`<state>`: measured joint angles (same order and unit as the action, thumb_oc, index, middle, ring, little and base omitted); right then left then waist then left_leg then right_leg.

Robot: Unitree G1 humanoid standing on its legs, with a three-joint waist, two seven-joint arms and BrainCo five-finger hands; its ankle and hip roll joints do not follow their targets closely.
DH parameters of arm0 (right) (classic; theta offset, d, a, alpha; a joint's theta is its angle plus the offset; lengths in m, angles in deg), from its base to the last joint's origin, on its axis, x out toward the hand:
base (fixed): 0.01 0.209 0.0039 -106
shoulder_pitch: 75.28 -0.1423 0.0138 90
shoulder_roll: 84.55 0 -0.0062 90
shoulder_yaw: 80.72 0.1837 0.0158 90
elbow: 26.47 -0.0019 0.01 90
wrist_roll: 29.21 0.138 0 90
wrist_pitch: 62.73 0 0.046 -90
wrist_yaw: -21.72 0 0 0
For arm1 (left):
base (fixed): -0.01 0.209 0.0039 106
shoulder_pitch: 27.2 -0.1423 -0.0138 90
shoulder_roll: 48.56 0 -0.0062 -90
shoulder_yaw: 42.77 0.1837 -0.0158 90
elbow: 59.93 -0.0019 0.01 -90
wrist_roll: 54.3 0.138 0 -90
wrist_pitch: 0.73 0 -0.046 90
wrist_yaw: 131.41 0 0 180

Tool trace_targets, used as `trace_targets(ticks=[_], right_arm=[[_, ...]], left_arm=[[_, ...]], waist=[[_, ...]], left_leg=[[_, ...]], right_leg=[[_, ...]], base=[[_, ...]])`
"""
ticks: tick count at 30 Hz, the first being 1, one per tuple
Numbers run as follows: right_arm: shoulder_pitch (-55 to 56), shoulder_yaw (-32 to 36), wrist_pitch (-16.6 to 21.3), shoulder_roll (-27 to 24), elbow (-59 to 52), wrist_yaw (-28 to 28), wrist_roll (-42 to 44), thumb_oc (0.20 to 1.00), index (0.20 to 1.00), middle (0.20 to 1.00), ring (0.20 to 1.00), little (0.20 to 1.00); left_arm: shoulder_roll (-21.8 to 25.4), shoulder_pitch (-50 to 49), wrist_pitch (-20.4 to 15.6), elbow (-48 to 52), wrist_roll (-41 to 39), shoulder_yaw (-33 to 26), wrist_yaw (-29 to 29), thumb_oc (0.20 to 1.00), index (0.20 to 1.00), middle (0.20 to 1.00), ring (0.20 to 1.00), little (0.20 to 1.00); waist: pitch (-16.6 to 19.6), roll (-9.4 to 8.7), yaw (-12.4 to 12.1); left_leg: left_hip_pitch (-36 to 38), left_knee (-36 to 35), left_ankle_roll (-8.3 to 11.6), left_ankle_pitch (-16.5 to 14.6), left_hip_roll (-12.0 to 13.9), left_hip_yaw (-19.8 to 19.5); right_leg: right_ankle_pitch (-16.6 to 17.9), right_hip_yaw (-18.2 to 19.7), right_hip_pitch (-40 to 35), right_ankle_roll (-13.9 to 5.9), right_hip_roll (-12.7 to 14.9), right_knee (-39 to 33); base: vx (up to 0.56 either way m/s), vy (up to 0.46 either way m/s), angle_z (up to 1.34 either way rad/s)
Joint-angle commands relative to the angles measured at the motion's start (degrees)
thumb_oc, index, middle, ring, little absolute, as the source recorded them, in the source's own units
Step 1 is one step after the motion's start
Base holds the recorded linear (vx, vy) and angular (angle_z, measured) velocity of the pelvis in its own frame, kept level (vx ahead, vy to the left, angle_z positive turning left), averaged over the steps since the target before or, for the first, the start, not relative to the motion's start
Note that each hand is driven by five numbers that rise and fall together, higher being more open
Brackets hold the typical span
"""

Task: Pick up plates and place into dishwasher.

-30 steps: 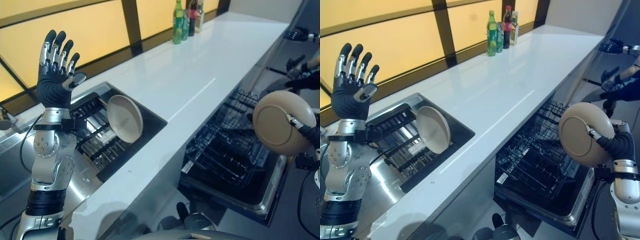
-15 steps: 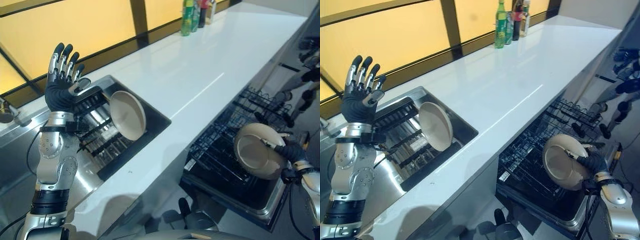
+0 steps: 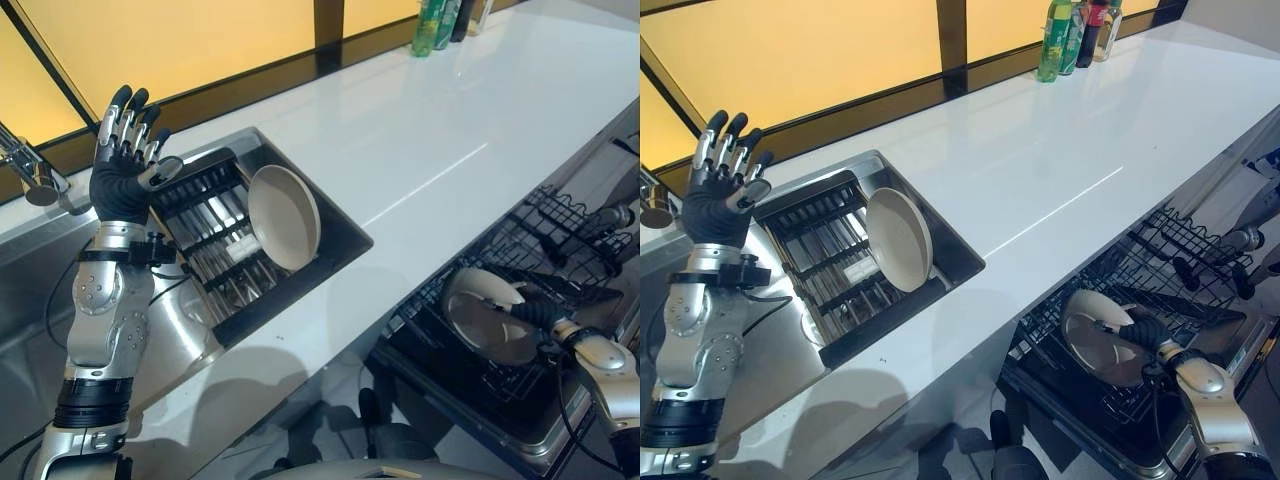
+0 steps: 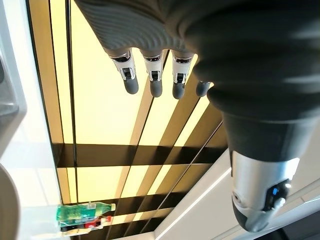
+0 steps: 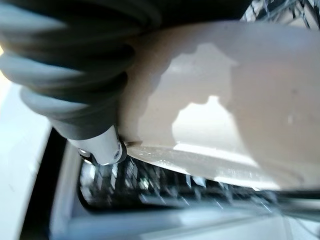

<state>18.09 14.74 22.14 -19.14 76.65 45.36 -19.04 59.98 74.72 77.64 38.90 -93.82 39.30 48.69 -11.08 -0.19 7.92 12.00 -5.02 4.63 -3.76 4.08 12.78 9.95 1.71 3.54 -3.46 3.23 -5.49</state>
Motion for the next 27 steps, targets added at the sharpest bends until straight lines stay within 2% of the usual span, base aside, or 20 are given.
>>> trace_targets(ticks=[1, 9, 15, 18, 24, 25, 26, 27], right_arm=[[-4.25, -3.52, 0.53, -3.26, 1.64, 4.55, -2.77, 0.200, 0.200, 0.200, 0.200, 0.200], [-3.49, -9.91, -1.23, -1.06, 7.59, 6.96, -7.69, 0.200, 0.200, 0.200, 0.200, 0.200], [-3.84, -15.82, -1.10, 2.74, 14.53, 2.50, -10.15, 0.200, 0.200, 0.200, 0.200, 0.200], [-4.14, -16.19, -1.61, 3.96, 14.17, 0.60, -9.45, 0.200, 0.200, 0.200, 0.200, 0.200], [-3.01, -13.96, -0.11, 4.57, 13.11, -4.56, -10.85, 0.200, 0.200, 0.200, 0.200, 0.200], [-3.09, -13.47, 0.10, 4.44, 12.88, -4.74, -10.89, 0.385, 0.385, 0.385, 0.385, 0.385], [-3.00, -12.97, 0.07, 4.37, 12.26, -5.07, -10.76, 1.000, 1.000, 1.000, 1.000, 1.000], [-2.86, -12.15, -0.16, 4.35, 11.01, -5.94, -10.85, 1.000, 1.000, 1.000, 1.000, 1.000]], left_arm=[[3.48, 2.65, -3.11, -2.51, 0.59, 1.71, 1.03, 1.000, 1.000, 1.000, 1.000, 1.000], [2.97, 3.60, -3.06, -2.68, 0.93, 3.03, 0.46, 1.000, 1.000, 1.000, 1.000, 1.000], [2.72, 4.71, -2.30, -1.84, 0.63, 3.97, -0.18, 1.000, 1.000, 1.000, 1.000, 1.000], [2.92, 5.77, -2.19, -2.13, 0.33, 4.38, -0.22, 1.000, 1.000, 1.000, 1.000, 1.000], [2.78, 6.35, -1.15, -2.30, 0.14, 3.88, 0.10, 1.000, 1.000, 1.000, 1.000, 1.000], [2.91, 6.53, -1.02, -2.38, -0.10, 3.81, -0.07, 1.000, 1.000, 1.000, 1.000, 1.000], [2.88, 6.47, -1.16, -2.55, -0.19, 3.70, -0.01, 1.000, 1.000, 1.000, 1.000, 1.000], [2.78, 6.24, -1.40, -2.82, -0.15, 3.42, 0.27, 1.000, 1.000, 1.000, 1.000, 1.000]], waist=[[1.46, -0.41, -0.18], [1.27, -0.21, -0.52], [1.03, 0.02, -1.28], [1.07, 0.10, -1.21], [1.90, -0.31, -0.79], [2.05, -0.39, -0.72], [2.15, -0.45, -0.67], [2.40, -0.58, -0.52]], left_leg=[[-7.95, 0.12, -0.14, 6.55, 2.54, -5.19], [-7.93, 0.23, 0.24, 6.89, 2.83, -5.42], [-7.73, 0.08, 0.25, 6.89, 2.90, -5.74], [-7.53, 0.02, 0.19, 6.79, 2.88, -5.77], [-7.02, 0.02, 0.02, 6.29, 2.64, -5.45], [-6.92, 0.02, -0.03, 6.22, 2.59, -5.35], [-6.79, 0.02, -0.09, 6.16, 2.57, -5.23], [-6.58, 0.02, -0.14, 6.08, 2.61, -4.99]], right_leg=[[-6.02, -2.80, -4.42, -2.82, 2.41, 3.72], [-6.09, -2.97, -4.79, -2.86, 2.67, 3.47], [-5.70, -3.53, -5.58, -2.96, 3.27, 2.54], [-5.68, -3.66, -5.80, -2.99, 3.37, 2.49], [-5.73, -3.77, -6.44, -3.30, 3.45, 2.27], [-5.73, -3.78, -6.55, -3.34, 3.44, 2.23], [-5.74, -3.76, -6.64, -3.36, 3.45, 2.25], [-5.79, -3.75, -6.79, -3.39, 3.47, 2.30]], base=[[0.00, -0.015, 0.03], [0.00, 0.001, 0.00], [-0.01, 0.005, 0.00], [-0.02, 0.027, 0.03], [-0.01, 0.023, 0.02], [-0.01, 0.032, 0.01], [0.00, 0.042, 0.00], [0.00, 0.038, 0.00]])
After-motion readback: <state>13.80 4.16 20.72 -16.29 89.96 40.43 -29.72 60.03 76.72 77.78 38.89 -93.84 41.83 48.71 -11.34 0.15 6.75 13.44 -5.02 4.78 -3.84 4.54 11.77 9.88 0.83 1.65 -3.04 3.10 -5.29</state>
